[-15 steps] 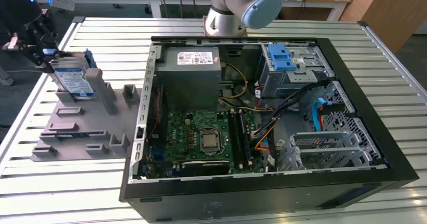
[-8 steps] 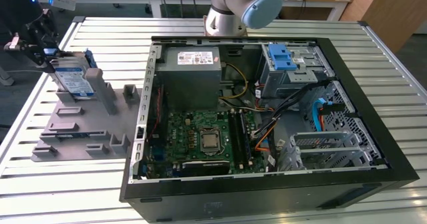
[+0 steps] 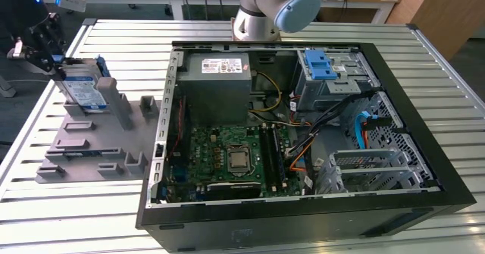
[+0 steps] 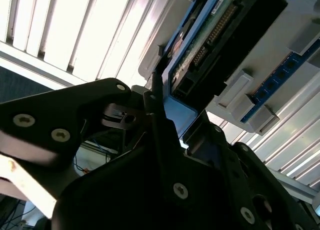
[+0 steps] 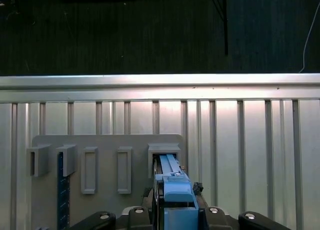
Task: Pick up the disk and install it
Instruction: 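Pick up the disk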
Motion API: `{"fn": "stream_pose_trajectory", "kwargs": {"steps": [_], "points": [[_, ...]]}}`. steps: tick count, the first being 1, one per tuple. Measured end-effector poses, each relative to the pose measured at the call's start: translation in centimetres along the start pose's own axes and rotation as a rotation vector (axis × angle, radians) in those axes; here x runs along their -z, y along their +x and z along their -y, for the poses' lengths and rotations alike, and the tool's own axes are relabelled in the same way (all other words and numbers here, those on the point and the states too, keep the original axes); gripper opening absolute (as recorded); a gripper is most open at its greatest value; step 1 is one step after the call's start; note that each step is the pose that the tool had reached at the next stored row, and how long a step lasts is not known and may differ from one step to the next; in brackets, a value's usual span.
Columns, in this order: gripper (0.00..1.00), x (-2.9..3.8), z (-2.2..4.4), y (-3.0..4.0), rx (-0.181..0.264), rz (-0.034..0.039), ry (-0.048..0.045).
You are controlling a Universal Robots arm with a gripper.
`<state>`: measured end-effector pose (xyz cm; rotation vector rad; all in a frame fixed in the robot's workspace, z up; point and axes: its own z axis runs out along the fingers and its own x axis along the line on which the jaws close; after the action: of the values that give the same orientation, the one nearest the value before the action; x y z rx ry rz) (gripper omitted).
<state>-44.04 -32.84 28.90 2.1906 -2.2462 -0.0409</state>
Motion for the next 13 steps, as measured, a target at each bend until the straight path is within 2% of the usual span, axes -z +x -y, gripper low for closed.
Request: {"fn": "stream_pose_trajectory", "kwargs": {"steps": [1, 5, 13], "points": [[0.40, 0.00, 0.00, 0.00, 0.000, 0.0000, 0.0000], [0.36, -0.01, 0.00, 0.00, 0.000, 0.0000, 0.0000], [0.36, 0.16, 0.00, 0.00, 0.000, 0.0002, 0.0003]]}}
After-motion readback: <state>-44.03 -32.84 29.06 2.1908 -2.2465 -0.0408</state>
